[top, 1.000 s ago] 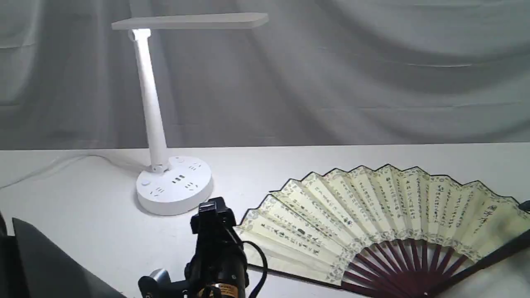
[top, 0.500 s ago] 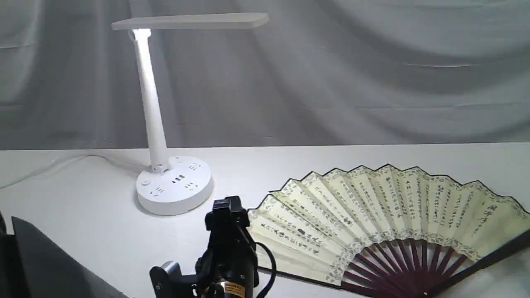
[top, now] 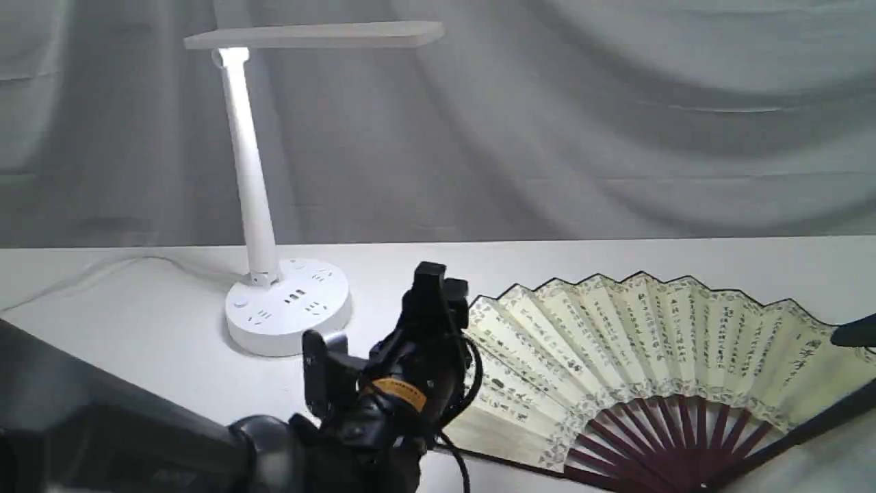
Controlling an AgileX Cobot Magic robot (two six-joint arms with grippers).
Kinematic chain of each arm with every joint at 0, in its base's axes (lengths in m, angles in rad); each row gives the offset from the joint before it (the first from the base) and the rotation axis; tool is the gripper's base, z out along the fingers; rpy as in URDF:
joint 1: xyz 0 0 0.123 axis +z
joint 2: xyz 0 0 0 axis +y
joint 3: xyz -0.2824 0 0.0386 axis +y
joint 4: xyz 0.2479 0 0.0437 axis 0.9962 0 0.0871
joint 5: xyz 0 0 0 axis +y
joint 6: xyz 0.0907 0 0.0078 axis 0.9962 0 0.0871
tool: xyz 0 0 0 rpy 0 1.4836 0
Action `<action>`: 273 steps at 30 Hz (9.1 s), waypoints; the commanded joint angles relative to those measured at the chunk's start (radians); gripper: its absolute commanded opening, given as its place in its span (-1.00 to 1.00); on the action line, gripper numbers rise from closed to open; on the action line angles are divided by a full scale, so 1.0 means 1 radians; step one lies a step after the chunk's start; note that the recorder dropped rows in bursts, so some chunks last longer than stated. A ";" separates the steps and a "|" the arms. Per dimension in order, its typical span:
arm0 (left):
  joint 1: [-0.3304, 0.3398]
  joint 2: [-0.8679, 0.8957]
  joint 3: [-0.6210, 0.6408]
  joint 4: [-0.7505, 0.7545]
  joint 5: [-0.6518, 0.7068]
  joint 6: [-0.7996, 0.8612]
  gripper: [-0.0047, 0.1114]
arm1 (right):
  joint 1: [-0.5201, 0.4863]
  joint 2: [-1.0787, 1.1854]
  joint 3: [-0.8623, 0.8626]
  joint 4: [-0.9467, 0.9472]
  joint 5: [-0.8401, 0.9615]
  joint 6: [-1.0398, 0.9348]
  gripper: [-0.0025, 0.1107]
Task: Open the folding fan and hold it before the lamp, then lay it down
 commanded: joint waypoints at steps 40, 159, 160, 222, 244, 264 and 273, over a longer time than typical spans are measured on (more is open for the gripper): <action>0.298 -0.394 -0.235 0.616 1.822 0.904 -0.92 | 0.482 -0.309 -0.004 -0.799 -0.123 0.409 -0.43; 0.705 -2.221 -0.008 0.538 2.105 1.193 -0.92 | 0.507 -1.841 -0.007 -1.339 0.468 0.711 -0.96; 0.705 -2.221 -0.006 0.536 2.105 1.179 -0.92 | 0.507 -1.841 -0.007 -1.339 0.468 0.711 -0.96; 0.727 -2.221 1.072 0.531 0.983 1.166 -0.92 | 0.507 -1.841 0.886 -1.287 -0.586 0.740 -0.96; 0.727 -2.221 1.120 0.596 1.103 1.195 -0.92 | 0.507 -1.841 0.941 -1.283 -0.531 0.745 -0.96; 0.727 -2.221 1.120 0.596 1.101 1.195 -0.92 | 0.507 -1.841 0.941 -1.252 -0.535 0.751 -0.96; 0.727 -2.221 1.120 0.596 1.101 1.195 -0.92 | 0.507 -1.841 0.941 -1.216 -0.539 0.751 -0.96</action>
